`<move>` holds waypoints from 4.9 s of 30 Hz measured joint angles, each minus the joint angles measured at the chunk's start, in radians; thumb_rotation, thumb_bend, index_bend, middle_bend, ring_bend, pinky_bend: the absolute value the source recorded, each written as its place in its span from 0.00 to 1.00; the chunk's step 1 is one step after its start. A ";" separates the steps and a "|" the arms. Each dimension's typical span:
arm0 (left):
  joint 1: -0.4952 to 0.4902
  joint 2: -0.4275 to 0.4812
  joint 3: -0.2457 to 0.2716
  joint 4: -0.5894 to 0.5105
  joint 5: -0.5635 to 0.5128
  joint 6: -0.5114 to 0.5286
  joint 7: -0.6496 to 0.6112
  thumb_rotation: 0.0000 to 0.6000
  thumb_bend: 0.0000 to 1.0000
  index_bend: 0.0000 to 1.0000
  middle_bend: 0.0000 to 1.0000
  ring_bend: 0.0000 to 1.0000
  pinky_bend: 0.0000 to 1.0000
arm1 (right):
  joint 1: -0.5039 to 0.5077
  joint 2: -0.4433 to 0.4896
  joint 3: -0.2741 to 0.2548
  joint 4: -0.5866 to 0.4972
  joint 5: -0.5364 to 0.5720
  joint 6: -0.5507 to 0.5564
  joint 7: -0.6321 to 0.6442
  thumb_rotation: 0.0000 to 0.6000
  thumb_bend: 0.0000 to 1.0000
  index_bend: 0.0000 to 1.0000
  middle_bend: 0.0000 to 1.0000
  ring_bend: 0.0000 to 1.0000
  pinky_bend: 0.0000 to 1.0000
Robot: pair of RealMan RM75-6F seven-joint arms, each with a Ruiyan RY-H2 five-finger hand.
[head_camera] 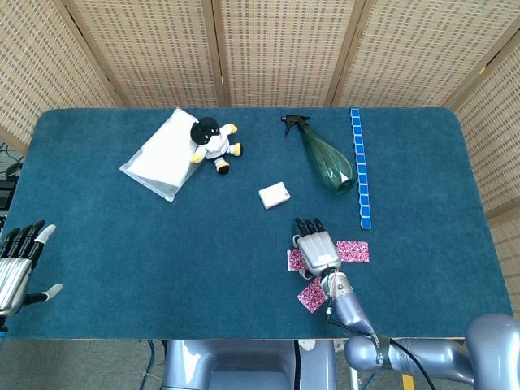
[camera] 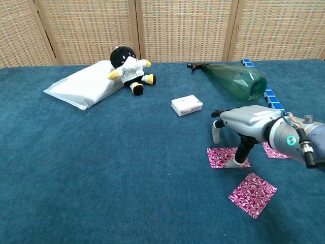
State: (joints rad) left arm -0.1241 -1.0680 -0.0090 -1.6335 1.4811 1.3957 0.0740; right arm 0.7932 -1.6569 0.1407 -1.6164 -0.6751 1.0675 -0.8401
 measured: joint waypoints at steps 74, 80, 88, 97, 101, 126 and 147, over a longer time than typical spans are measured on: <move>-0.002 0.002 0.001 -0.007 -0.006 -0.004 0.014 1.00 0.00 0.00 0.00 0.00 0.00 | -0.010 0.006 -0.073 0.026 -0.085 -0.003 0.074 1.00 0.36 0.54 0.00 0.00 0.00; -0.002 0.002 0.000 -0.008 -0.008 -0.004 0.017 1.00 0.00 0.00 0.00 0.00 0.00 | -0.013 0.020 -0.077 0.003 -0.108 0.002 0.075 1.00 0.36 0.54 0.00 0.00 0.00; -0.002 0.002 0.000 -0.009 -0.009 -0.005 0.019 1.00 0.00 0.00 0.00 0.00 0.00 | -0.019 0.048 -0.091 -0.044 -0.145 0.016 0.068 1.00 0.36 0.54 0.00 0.00 0.00; -0.002 0.002 0.001 -0.009 -0.009 -0.005 0.019 1.00 0.00 0.00 0.00 0.00 0.00 | -0.043 0.089 -0.153 -0.099 -0.248 0.029 0.069 1.00 0.36 0.54 0.00 0.00 0.00; -0.002 0.002 0.000 -0.010 -0.009 -0.005 0.021 1.00 0.00 0.00 0.00 0.00 0.00 | -0.061 0.107 -0.193 -0.118 -0.315 0.037 0.069 1.00 0.36 0.54 0.00 0.00 0.00; -0.001 0.001 0.000 -0.010 -0.008 -0.002 0.022 1.00 0.00 0.00 0.00 0.00 0.00 | -0.130 0.153 -0.279 -0.114 -0.481 0.011 0.048 1.00 0.36 0.54 0.00 0.00 0.00; -0.001 0.001 0.000 -0.010 -0.009 -0.002 0.024 1.00 0.00 0.00 0.00 0.00 0.00 | -0.139 0.184 -0.274 -0.126 -0.477 -0.032 0.003 1.00 0.26 0.35 0.00 0.00 0.00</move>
State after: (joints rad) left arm -0.1248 -1.0672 -0.0087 -1.6437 1.4724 1.3935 0.0977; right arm 0.6538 -1.4732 -0.1334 -1.7425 -1.1518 1.0359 -0.8368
